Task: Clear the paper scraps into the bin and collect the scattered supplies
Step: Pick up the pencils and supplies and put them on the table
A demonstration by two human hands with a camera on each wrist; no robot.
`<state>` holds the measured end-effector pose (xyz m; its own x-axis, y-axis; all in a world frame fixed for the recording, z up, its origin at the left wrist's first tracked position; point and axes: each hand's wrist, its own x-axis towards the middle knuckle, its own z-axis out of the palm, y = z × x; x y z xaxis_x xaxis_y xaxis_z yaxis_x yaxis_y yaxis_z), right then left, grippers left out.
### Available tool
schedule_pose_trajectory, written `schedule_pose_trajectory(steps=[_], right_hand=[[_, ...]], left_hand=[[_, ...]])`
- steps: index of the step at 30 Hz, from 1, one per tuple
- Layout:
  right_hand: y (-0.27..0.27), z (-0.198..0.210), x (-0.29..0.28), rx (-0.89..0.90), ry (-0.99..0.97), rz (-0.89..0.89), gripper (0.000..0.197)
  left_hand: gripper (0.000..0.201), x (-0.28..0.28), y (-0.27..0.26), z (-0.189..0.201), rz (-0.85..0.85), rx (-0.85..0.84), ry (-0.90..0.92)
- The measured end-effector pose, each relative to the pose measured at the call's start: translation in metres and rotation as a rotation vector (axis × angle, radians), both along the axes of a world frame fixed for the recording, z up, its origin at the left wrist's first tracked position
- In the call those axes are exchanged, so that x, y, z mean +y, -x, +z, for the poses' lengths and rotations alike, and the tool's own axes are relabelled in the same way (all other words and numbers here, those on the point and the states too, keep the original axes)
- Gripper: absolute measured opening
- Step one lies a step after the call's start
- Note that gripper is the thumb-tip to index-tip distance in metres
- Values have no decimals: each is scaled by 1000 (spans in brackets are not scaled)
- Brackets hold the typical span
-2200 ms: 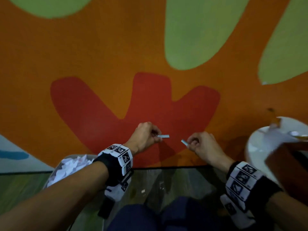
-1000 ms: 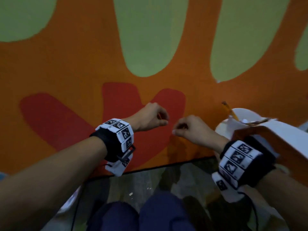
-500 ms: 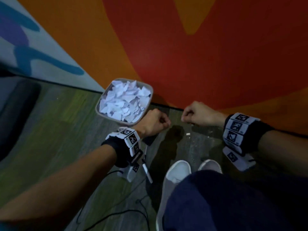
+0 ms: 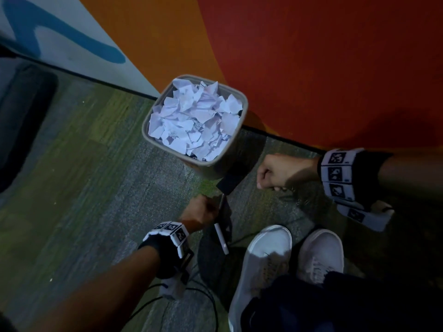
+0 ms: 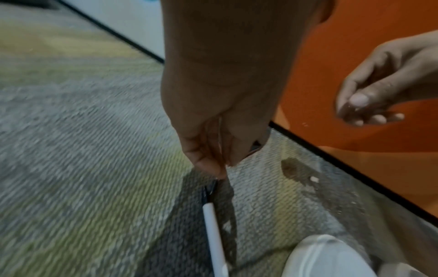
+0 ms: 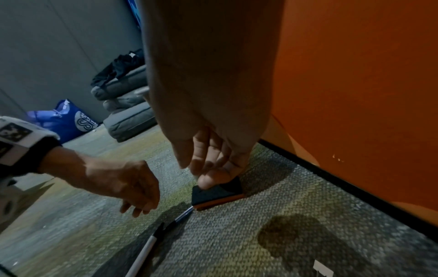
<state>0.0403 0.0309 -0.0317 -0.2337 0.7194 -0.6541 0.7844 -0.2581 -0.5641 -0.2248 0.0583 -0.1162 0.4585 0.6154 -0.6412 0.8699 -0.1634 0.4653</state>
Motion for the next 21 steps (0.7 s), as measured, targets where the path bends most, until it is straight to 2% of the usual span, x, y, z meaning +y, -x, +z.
schedule_pose_trajectory(steps=[5, 9, 11, 14, 16, 19, 21], right_hand=[[22, -44, 18, -5, -14, -122, 15], [55, -92, 14, 30, -28, -132, 15], [74, -112, 7, 4, -14, -82, 14], [100, -140, 3, -57, -27, -15, 32], [114, -155, 4, -63, -30, 6, 42], [120, -161, 2, -166, -103, 118, 49], [119, -157, 1, -237, -189, 194, 44]], left_hand=[[17, 0, 7, -28, 217, 27, -4], [48, -1, 12, -52, 331, 74, -10], [47, -9, 13, -56, 338, 149, 17], [43, -22, 15, -64, 246, 210, 58], [44, -28, 16, -70, 256, 232, 63], [41, -32, 16, -79, 307, 256, 70], [41, -32, 18, -82, 309, 241, 73]])
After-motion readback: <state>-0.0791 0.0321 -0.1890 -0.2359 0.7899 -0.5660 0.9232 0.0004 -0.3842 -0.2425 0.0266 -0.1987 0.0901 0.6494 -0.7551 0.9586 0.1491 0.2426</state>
